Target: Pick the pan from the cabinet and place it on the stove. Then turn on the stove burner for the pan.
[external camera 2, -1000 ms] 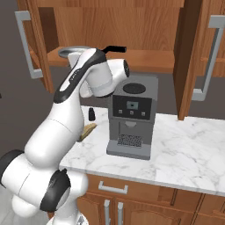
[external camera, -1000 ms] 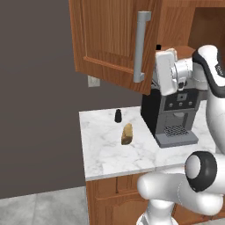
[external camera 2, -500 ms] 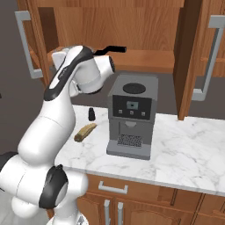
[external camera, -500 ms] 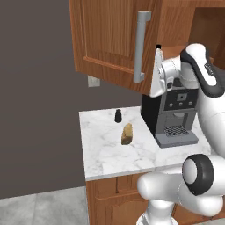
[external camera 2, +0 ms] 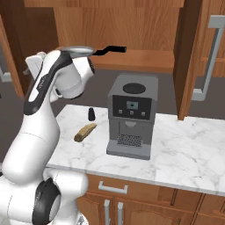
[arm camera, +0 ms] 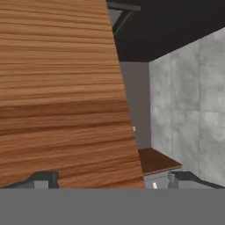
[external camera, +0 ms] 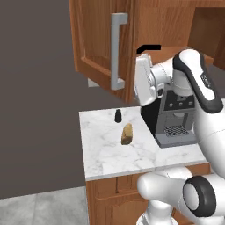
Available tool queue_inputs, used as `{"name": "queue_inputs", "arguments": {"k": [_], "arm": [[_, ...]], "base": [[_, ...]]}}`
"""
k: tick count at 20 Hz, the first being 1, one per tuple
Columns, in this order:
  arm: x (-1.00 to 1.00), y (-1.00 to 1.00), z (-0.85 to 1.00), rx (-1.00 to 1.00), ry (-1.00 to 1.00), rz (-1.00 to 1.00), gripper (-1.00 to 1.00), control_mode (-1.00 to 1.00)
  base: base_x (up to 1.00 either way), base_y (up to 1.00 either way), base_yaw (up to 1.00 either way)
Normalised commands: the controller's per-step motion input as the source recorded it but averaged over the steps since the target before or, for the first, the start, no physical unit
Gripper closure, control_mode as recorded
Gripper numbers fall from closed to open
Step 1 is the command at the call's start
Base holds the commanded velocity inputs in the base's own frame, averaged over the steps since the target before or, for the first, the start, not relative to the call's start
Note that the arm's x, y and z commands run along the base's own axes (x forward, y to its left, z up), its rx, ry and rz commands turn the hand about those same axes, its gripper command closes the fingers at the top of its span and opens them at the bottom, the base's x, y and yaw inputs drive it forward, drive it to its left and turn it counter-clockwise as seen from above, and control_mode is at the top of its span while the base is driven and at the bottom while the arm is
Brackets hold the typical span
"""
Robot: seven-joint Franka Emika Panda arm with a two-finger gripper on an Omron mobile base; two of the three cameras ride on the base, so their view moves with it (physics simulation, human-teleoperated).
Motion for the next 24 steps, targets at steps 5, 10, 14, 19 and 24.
{"name": "queue_inputs", "arguments": {"k": [5,10,14,19,24], "arm": [[-0.53,0.74,0.0,0.0,0.01,0.1,-1.0,-1.0],[-0.36,0.78,0.0,0.0,0.05,0.1,-1.0,-1.0],[-0.19,0.85,-0.02,0.0,0.08,0.1,-1.0,-1.0],[0.0,0.34,-0.14,-0.01,0.08,0.06,-1.0,-1.0],[0.0,-0.06,-0.2,-0.12,-0.03,0.04,-1.0,-1.0]], "base": [[0.0,0.0,0.0],[0.0,0.0,0.0],[0.0,0.0,0.0],[0.0,0.0,0.0],[0.0,0.0,0.0]]}}
